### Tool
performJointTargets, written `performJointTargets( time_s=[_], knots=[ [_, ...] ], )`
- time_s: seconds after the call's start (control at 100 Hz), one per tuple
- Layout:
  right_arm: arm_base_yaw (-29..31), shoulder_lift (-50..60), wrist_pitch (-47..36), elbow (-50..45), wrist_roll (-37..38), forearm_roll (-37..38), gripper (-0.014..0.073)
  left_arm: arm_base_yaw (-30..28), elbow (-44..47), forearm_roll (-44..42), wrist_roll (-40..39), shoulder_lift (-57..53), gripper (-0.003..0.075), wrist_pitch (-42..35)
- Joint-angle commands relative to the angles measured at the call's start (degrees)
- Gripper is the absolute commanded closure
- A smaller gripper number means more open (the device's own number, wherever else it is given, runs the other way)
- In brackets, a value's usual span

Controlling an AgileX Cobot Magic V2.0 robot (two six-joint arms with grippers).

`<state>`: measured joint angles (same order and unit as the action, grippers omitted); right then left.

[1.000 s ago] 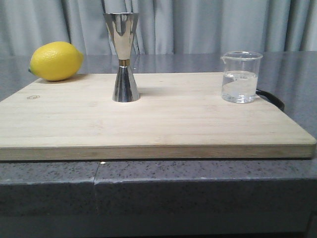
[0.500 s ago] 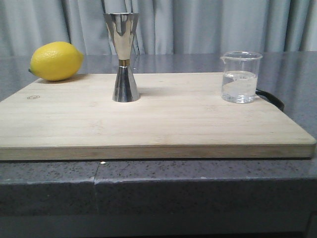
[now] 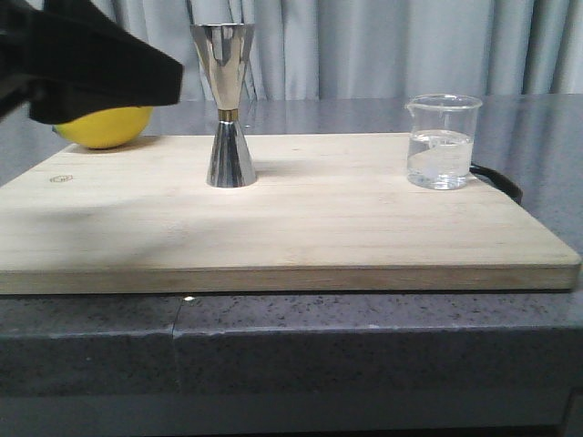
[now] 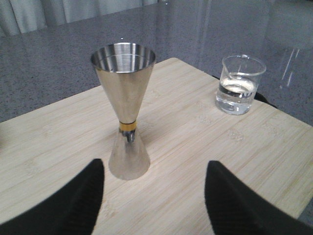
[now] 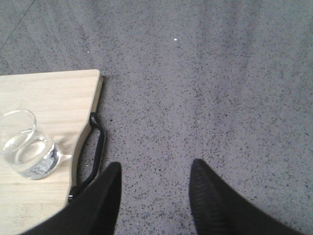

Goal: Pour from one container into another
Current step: 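Reach the left gripper down to the silver jigger and grasp it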

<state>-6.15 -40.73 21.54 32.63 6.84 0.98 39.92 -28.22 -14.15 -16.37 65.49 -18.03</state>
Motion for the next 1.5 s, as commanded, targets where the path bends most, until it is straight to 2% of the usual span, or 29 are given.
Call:
performJointTargets(
  time_s=[0.0,0.29,0.41,0.65,1.16,1.28,1.38,1.39,1.41,1.49],
  knots=[
    [0.3,-0.1,-4.9,2.0,-0.7,0.2,0.0294,0.5,-1.9,1.4,0.0,2.9,0.0204,-9.4],
    [0.3,-0.1,-5.0,2.0,-0.7,0.2,0.0293,-0.2,-2.2,3.7,1.9,14.9,0.0204,-26.0],
    [0.3,-0.1,-5.0,2.0,-0.7,0.2,0.0294,-0.2,-2.6,6.9,6.8,17.8,0.0204,-30.1],
    [0.3,-0.1,-5.0,2.0,-0.7,0.2,0.0293,-0.2,-5.9,11.4,11.6,20.9,0.0204,-30.5],
    [0.3,-0.1,-5.0,2.0,-0.7,0.2,0.0294,-0.2,-11.2,14.6,11.8,27.8,0.0213,-30.8],
    [0.3,-0.1,-5.0,2.0,-0.7,0.2,0.0294,-0.2,-11.2,15.3,13.4,28.1,0.0299,-30.9],
    [0.3,-0.1,-5.0,2.0,-0.7,0.2,0.0294,-0.2,-11.2,15.7,14.3,28.1,0.0428,-32.4],
    [0.3,-0.1,-5.0,2.0,-0.7,0.2,0.0294,-0.2,-11.2,15.7,14.3,28.1,0.0459,-32.7],
    [0.3,-0.1,-5.0,2.0,-0.7,0.2,0.0294,-0.2,-11.2,15.7,14.3,28.1,0.0468,-33.2],
    [0.3,-0.1,-5.0,2.0,-0.7,0.2,0.0294,-0.2,-11.2,15.7,14.4,28.1,0.0603,-35.3]
  ],
)
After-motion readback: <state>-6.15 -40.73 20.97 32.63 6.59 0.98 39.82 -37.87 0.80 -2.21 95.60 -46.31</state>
